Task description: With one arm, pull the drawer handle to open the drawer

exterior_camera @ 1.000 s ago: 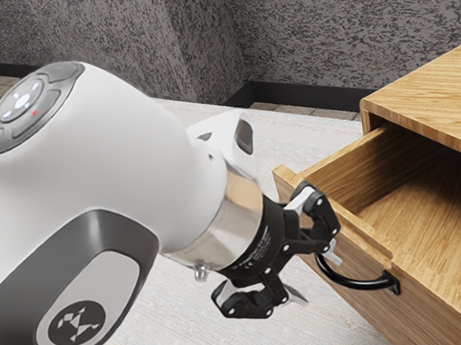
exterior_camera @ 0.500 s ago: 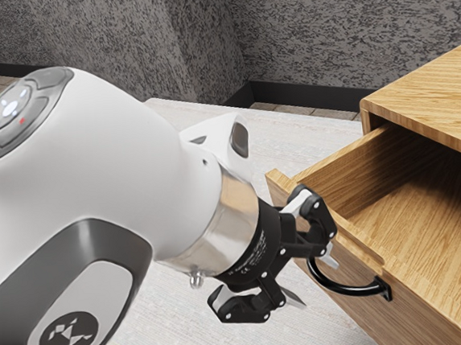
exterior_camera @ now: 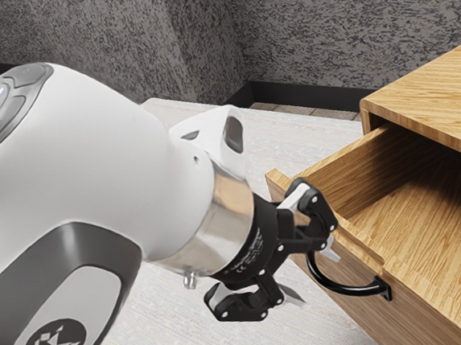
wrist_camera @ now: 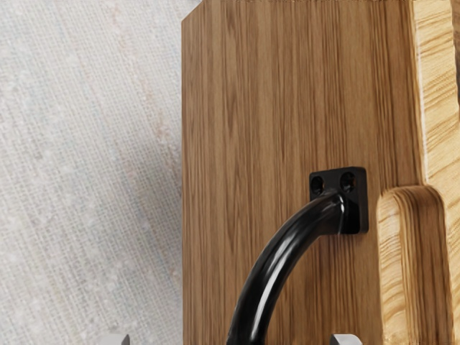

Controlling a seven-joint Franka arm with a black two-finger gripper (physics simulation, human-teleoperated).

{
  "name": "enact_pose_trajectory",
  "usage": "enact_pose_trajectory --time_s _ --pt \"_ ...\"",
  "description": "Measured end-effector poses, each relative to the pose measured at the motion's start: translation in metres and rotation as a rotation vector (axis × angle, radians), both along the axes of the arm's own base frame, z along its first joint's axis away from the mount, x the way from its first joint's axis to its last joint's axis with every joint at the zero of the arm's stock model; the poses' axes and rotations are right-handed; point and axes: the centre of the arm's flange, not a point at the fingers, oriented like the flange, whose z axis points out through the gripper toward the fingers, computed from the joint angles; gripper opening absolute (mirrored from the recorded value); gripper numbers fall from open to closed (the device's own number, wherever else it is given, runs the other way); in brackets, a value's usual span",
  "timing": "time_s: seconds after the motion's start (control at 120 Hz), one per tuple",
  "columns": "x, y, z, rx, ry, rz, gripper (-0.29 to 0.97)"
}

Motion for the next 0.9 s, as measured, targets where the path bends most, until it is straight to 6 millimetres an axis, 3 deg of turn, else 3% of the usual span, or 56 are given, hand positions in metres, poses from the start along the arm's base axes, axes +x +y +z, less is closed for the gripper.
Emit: enact_pose_trajectory --time_s 0.117,0.3,0.375,0.408,0.533,0.717,0.833,0.9 --pt "-0.009 -0.007 0.017 -0.002 -0.036 -0.014 0.33" --pt "-0.04 -0.032 0.065 -0.002 -0.116 -0.065 0.33" --pt "-0.063 -0.051 0.084 0.01 -0.15 -0.115 0.33" --pt "-0.076 -0.07 0.089 0.033 -0.169 -0.155 0.33" --pt "-0.124 -0.115 0.098 0.093 -0.214 -0.279 0.38" --pt "-0.164 -0.133 0.1 0.167 -0.243 -0.354 0.54" --pt "-0.201 -0.151 0.094 0.252 -0.286 -0.433 0.59" --pt "-0.205 -0.158 0.09 0.29 -0.295 -0.455 0.61"
